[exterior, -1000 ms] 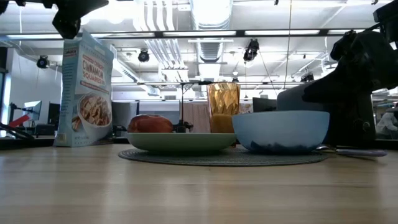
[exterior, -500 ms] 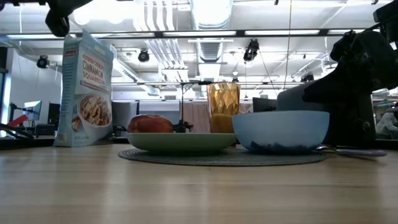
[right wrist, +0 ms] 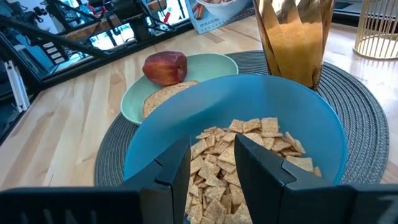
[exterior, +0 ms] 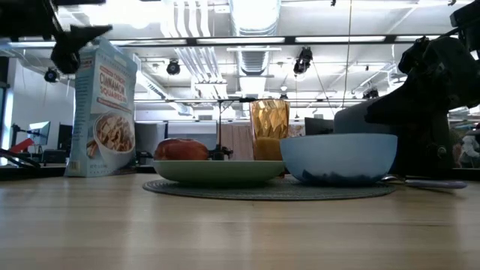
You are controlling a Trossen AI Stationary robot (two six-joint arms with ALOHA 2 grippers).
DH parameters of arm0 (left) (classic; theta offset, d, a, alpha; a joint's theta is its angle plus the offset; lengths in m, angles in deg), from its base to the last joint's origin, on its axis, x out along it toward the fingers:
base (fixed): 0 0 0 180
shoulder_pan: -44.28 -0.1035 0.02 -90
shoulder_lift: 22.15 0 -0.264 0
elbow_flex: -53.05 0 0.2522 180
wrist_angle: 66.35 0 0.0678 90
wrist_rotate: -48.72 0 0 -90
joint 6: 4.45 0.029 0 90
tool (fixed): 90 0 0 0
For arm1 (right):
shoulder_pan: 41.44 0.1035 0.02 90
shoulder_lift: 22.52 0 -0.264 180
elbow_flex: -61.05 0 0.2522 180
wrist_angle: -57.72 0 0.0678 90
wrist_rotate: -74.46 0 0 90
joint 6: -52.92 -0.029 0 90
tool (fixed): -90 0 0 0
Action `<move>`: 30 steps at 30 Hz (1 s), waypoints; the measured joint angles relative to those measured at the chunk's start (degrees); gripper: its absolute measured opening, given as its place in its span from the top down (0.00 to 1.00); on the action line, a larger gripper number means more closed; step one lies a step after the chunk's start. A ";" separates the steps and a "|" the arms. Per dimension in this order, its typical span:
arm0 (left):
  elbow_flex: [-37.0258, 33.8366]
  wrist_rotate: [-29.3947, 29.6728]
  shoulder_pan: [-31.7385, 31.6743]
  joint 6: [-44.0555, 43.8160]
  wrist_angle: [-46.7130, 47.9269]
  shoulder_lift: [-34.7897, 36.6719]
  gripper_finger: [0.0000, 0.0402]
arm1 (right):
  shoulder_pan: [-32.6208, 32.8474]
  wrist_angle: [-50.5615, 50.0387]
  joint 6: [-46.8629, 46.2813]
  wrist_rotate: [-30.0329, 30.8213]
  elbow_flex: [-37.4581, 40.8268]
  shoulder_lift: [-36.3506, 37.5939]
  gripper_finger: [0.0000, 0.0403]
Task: Arrange a breakfast setting
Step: Return to Home Position
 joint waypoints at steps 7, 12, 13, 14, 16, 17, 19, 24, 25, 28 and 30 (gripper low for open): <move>-7.66 0.43 0.02 0.00 0.09 0.00 0.49 | -0.01 0.04 0.00 0.00 -0.04 0.00 0.72; -8.64 0.77 0.01 -0.25 10.04 -0.01 0.49 | -0.01 0.02 0.00 0.00 -0.31 0.00 0.72; -8.47 0.89 0.02 0.17 10.58 -0.09 0.49 | 0.00 0.01 -0.01 -0.01 -0.46 -0.02 0.72; -8.34 0.93 0.06 0.16 10.81 -0.01 0.49 | -0.01 0.06 -0.01 -0.01 -0.58 -0.02 0.72; -7.79 1.13 0.06 0.21 10.92 0.02 0.49 | 0.00 0.09 0.00 -0.02 -0.63 0.09 0.72; -7.65 1.16 0.06 0.22 11.01 0.02 0.49 | -0.01 0.08 0.00 -0.02 -0.63 0.07 0.72; -7.13 1.19 0.06 0.22 11.07 -0.16 0.49 | -0.01 0.05 0.00 -0.02 -0.66 0.07 0.72; -6.70 1.17 0.06 0.22 10.98 -0.31 0.49 | -0.01 0.04 0.00 -0.02 -0.68 0.07 0.72; -6.70 1.17 0.06 0.19 10.98 -0.25 0.49 | -0.01 0.04 0.00 -0.02 -0.68 0.07 0.72; -6.70 1.17 0.06 0.22 10.96 -0.37 0.49 | -0.01 0.04 0.00 -0.02 -0.76 0.04 0.72; -6.70 1.17 0.06 0.22 10.96 -0.50 0.49 | -0.01 0.04 0.00 -0.02 -0.76 0.04 0.72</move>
